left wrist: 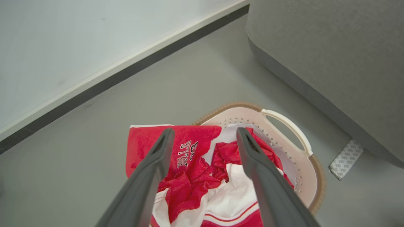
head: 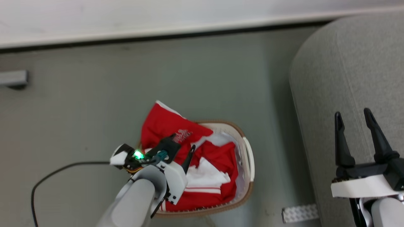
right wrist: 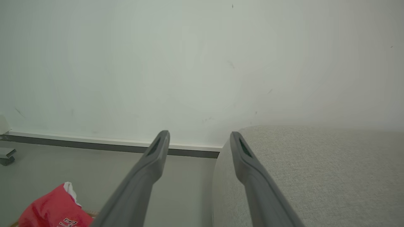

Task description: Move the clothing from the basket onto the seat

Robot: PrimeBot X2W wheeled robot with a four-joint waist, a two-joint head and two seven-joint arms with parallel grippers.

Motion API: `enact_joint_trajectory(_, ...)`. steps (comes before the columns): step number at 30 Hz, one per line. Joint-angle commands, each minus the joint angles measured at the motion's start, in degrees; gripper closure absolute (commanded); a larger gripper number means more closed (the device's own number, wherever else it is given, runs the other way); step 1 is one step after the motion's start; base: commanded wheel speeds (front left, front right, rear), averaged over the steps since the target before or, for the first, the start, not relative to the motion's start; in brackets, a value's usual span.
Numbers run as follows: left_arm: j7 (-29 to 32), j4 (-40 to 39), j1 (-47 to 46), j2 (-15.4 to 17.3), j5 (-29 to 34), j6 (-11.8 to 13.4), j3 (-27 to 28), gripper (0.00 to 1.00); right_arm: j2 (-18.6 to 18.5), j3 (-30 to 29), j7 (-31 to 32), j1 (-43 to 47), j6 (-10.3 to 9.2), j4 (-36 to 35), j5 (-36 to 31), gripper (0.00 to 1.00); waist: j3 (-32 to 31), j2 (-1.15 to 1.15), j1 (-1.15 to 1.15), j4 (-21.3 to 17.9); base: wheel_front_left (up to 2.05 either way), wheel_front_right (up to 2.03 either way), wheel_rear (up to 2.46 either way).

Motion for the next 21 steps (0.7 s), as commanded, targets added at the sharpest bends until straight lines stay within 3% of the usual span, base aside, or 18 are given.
enact_joint_trajectory(1, 0.43, 1.44, -1.24, 0.61, 0.8, -0.21, -0.49, 0.0, 0.24, 0.24, -0.16, -1.42, -0.12, -0.35, 0.37, 0.0, 5.98, 0.0, -0.01, -2.7, 0.0, 0.0, 0.0)
enact_joint_trajectory(11, 2.45, 14.71, -10.63, 0.87, 3.5, -1.82, -6.11, 0.0, 0.38, 1.75, -0.09, -7.4, -0.12, -2.79, 3.66, 0.0, 18.32, 0.0, -0.01, -6.28, 0.0, 0.0, 0.0)
enact_joint_trajectory(21, 3.72, 23.07, -15.63, 0.89, 1.62, -2.36, -13.55, 0.0, 0.37, 2.51, -0.09, -9.44, -0.12, -3.27, 6.7, 0.0, 24.25, 0.0, -0.01, -7.87, 0.0, 0.0, 0.0)
